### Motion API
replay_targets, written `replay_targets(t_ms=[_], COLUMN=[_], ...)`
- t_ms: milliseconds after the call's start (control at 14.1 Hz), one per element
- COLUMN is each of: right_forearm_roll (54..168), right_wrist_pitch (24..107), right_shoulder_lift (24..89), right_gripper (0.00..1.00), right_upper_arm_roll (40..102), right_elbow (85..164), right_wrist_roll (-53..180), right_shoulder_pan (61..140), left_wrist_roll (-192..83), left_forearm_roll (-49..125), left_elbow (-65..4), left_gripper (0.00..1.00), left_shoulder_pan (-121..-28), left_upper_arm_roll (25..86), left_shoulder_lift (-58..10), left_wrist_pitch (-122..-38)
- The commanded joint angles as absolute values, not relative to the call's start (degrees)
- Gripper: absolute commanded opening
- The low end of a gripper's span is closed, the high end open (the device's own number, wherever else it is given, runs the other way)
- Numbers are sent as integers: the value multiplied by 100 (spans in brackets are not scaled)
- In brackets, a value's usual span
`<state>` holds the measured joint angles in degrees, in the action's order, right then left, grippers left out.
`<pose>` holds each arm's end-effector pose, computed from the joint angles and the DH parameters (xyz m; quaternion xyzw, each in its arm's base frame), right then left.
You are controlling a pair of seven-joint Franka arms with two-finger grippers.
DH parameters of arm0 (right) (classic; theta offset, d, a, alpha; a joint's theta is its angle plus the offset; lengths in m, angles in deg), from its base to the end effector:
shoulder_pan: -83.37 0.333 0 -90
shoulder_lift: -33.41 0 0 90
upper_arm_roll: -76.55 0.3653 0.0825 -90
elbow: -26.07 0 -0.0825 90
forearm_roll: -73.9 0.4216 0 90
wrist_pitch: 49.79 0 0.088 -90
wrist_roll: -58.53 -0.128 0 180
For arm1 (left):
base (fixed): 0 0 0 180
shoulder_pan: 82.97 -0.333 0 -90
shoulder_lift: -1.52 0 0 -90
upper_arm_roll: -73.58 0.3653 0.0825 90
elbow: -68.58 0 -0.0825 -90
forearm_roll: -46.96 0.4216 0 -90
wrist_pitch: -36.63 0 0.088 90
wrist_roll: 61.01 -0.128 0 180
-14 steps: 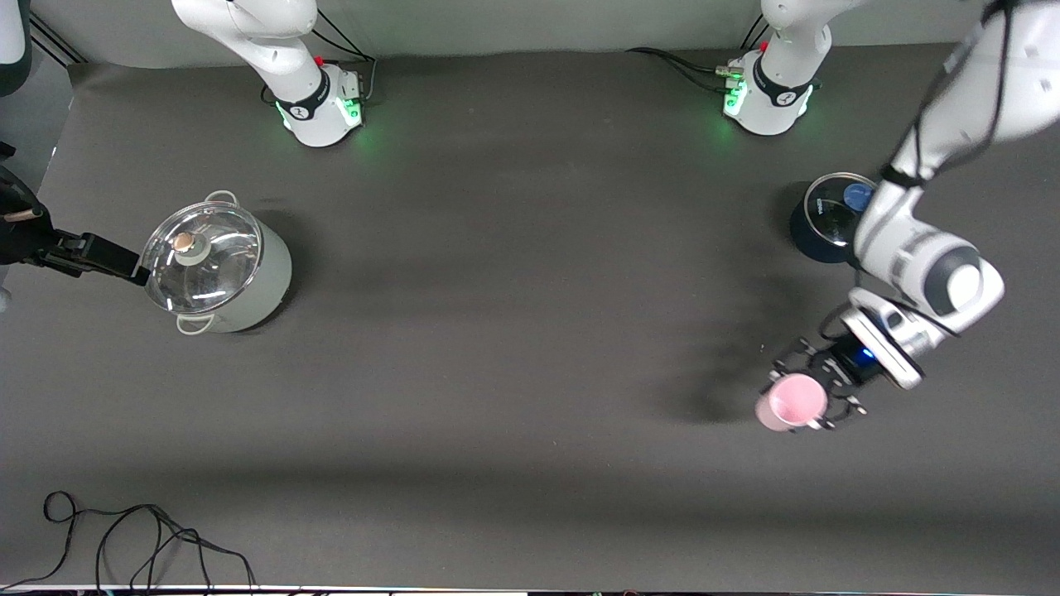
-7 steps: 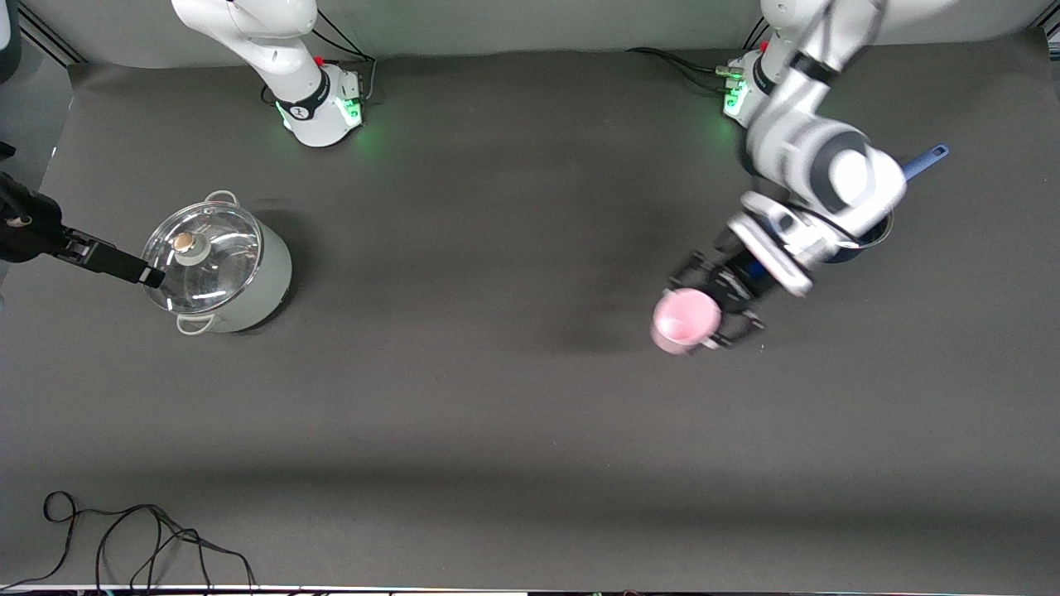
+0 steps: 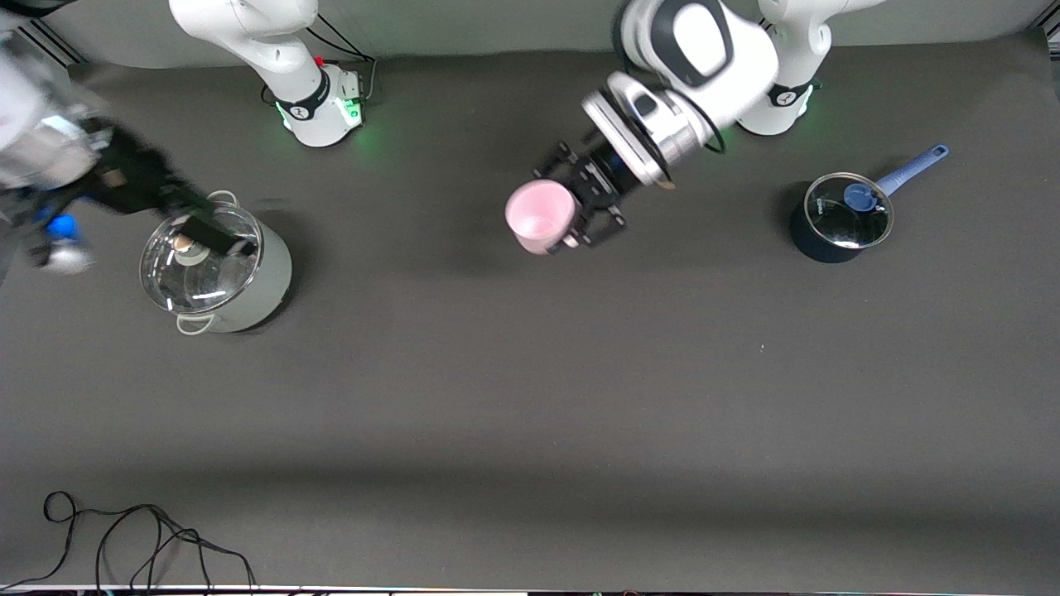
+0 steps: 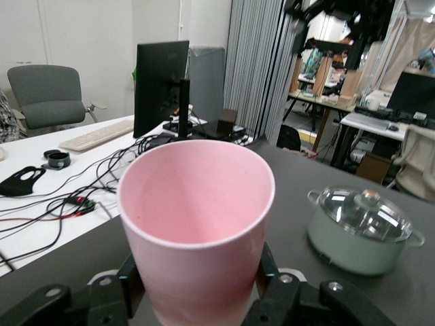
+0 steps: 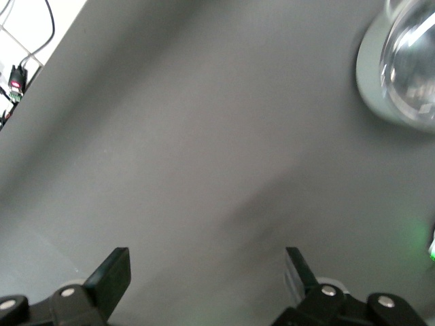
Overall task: Transfer pink cup from left to right arm
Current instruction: 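Lift the pink cup with the left gripper toward the table middle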
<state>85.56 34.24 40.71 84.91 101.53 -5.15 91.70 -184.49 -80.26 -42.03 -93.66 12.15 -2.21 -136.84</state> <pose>0.5939 0.1991 0.6979 -0.9158 0.3860 0.0620 0.0917 0.4490 -0.4403 0.5146 0.7387 -0.3301 0.4920 0.3214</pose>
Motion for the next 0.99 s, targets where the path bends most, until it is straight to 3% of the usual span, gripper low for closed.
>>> replay_targets(t_ms=[0,213,921], right_forearm_roll=[8612,8621,9087], right_wrist_pitch=[3300,3292,3318], right_shoulder_lift=[4237,4229,4544], right_gripper=[100,100,100], right_upper_arm_roll=[8437,8446,8490], right_elbow=[9920,9771,8656], right_wrist_roll=[-1544,-1855,-3243], right_shoulder_pan=[9829,10366,10762], left_wrist_roll=[-18178,-18169,-18169], left_forearm_roll=[-8118,-8109,-8092], left_elbow=[-3663,-3592,-3601], left_gripper=[30,30,30], left_shoulder_pan=[-9088,-9080,-9088], left_upper_arm_roll=[1267,1276,1302], left_shoulder_lift=[-323,-393,-428], left_wrist_pitch=[-14065,-14074,-14074])
